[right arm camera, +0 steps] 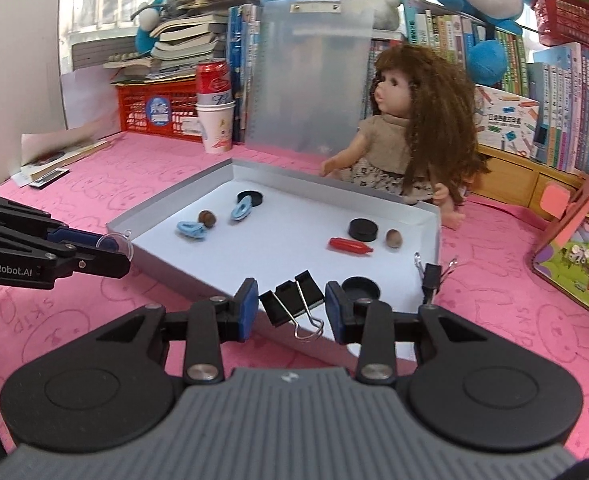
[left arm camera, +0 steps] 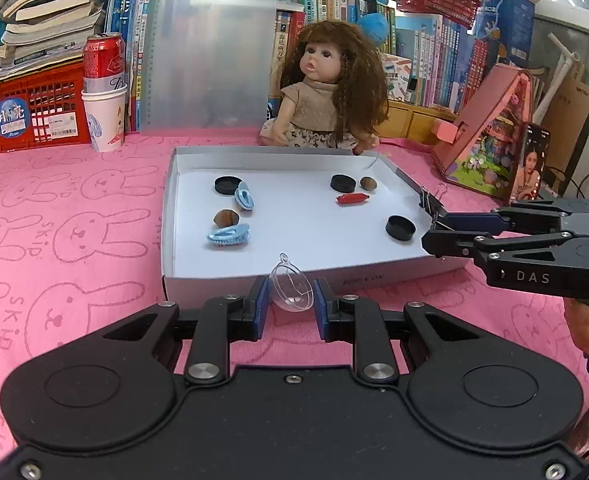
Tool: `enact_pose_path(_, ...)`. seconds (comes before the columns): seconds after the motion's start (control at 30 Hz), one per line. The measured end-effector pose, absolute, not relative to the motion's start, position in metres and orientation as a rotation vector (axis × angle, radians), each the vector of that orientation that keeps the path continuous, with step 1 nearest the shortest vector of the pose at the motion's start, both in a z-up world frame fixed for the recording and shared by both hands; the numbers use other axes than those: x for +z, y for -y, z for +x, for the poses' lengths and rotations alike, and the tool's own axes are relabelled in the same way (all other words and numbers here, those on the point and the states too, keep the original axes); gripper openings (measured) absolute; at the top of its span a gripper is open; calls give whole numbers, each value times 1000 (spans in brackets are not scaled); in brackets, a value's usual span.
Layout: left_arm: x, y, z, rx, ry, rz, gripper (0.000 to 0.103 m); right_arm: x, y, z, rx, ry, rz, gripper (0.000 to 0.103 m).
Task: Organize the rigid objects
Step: 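Carry the dome in the left tool while the right tool carries the binder clip over the tray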
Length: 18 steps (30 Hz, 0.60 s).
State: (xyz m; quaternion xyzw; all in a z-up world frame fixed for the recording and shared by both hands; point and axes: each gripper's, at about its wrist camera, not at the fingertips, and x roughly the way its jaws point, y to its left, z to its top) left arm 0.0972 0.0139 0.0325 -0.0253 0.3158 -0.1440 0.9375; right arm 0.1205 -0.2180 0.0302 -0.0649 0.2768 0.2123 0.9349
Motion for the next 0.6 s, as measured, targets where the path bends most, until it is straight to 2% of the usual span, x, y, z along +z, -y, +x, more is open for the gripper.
enact_pose_path(0.6,33,-16,115,-292,-657,-63,22,32,222,132,391,-574,-107,41)
